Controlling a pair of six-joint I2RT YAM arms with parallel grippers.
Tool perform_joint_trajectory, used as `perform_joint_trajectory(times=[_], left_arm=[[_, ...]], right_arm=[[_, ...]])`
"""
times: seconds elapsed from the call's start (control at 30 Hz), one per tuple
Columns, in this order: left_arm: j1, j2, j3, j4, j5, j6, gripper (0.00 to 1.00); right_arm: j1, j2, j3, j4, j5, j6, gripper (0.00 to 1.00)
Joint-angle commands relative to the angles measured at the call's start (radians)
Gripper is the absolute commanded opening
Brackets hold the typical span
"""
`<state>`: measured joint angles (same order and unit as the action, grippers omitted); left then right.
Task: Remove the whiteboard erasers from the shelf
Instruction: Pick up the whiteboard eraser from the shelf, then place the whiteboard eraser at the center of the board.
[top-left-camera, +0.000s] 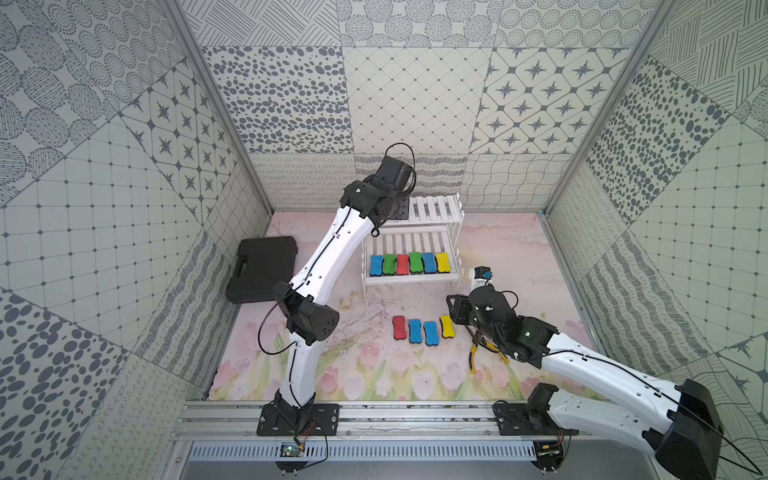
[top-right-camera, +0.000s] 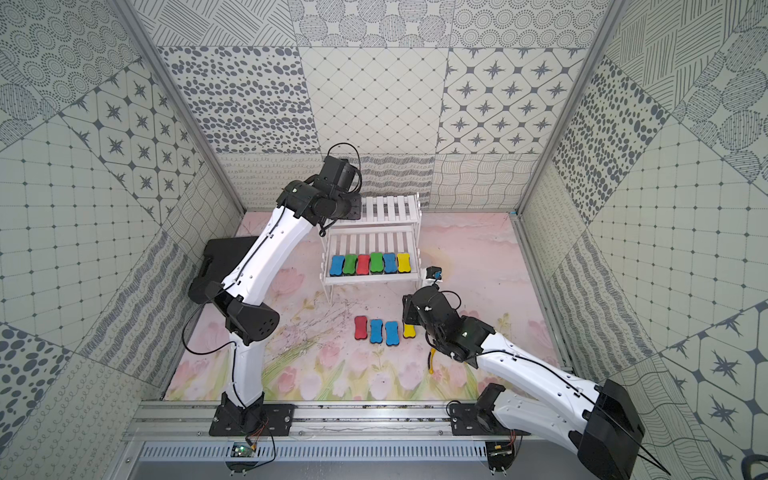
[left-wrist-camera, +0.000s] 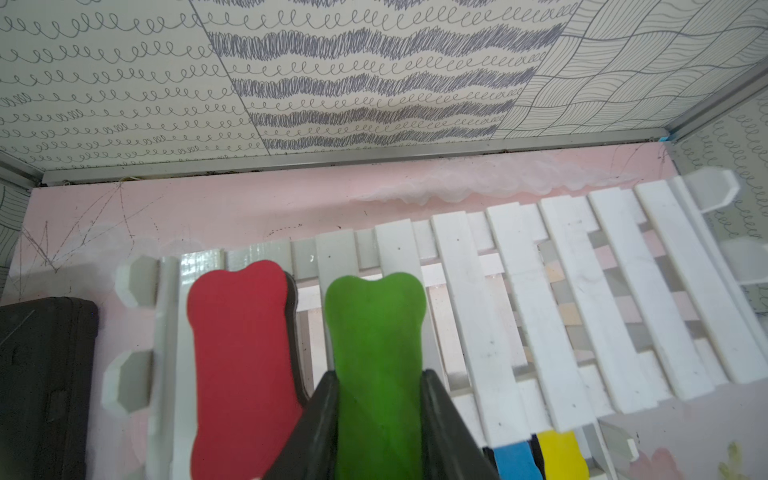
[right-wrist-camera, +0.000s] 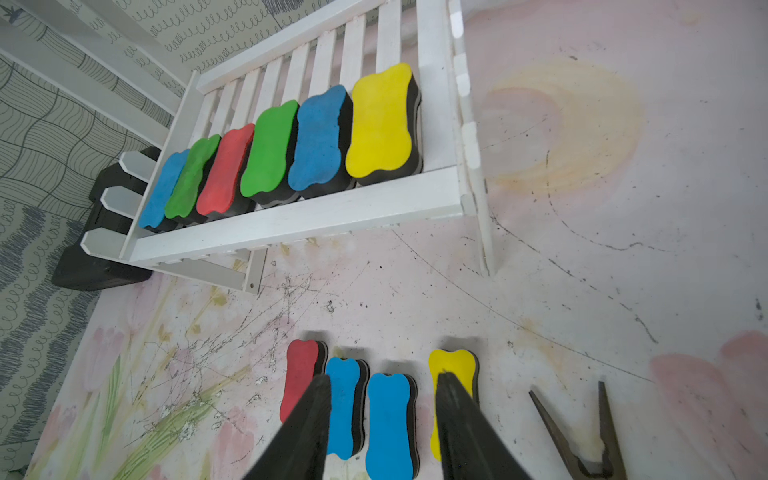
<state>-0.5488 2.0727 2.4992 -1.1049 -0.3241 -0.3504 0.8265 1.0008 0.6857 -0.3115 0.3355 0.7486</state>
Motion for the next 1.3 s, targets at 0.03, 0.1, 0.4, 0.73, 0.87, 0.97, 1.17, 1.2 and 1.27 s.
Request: perform_joint_trajectory(times=[0.03,0.1,0.4,0.73,0.87,0.97,1.17,1.2,1.27], left_arm=[[-0.021,-0.145,-0.126,0.079,0.044,-0.044,0.24],[-0.039,-0.215,-0.204,0.097,0.031,-0.059,0.23],[-0.234,-0.722,-0.917,0.311,-0.146,-0.174,0.25],[-0.410,-1.000,-1.577,0.414,-0.149,-0.511,0.24],[-0.410,-0.919,-1.713,0.541,-0.111,-0.547,0.25],[-0.373,-0.832,-1.726,0.617,-0.085,-0.521,0.25],[-0.298,-0.736,-1.755,0.764,0.013,-0.492,0.23],[-0.296,-0.720,-1.755,0.771,0.013,-0.494,0.23],[-0.291,-0.675,-1.750,0.794,0.019,-0.496,0.23]], right_arm=[[-0.010,-0.027,-0.009,0.016,-0.009,0.008,0.45],[-0.015,-0.031,-0.008,0.016,-0.013,0.008,0.45],[-0.025,-0.047,-0.012,0.016,-0.012,0.009,0.46],[-0.025,-0.051,-0.021,0.023,-0.023,0.025,0.46],[-0.025,-0.042,-0.030,0.036,-0.023,0.042,0.46],[-0.025,-0.039,-0.039,0.043,-0.020,0.049,0.45],[-0.025,-0.043,-0.060,0.043,-0.005,0.064,0.46],[-0.025,-0.045,-0.064,0.043,-0.002,0.068,0.46],[-0.025,-0.046,-0.069,0.048,0.002,0.071,0.46]])
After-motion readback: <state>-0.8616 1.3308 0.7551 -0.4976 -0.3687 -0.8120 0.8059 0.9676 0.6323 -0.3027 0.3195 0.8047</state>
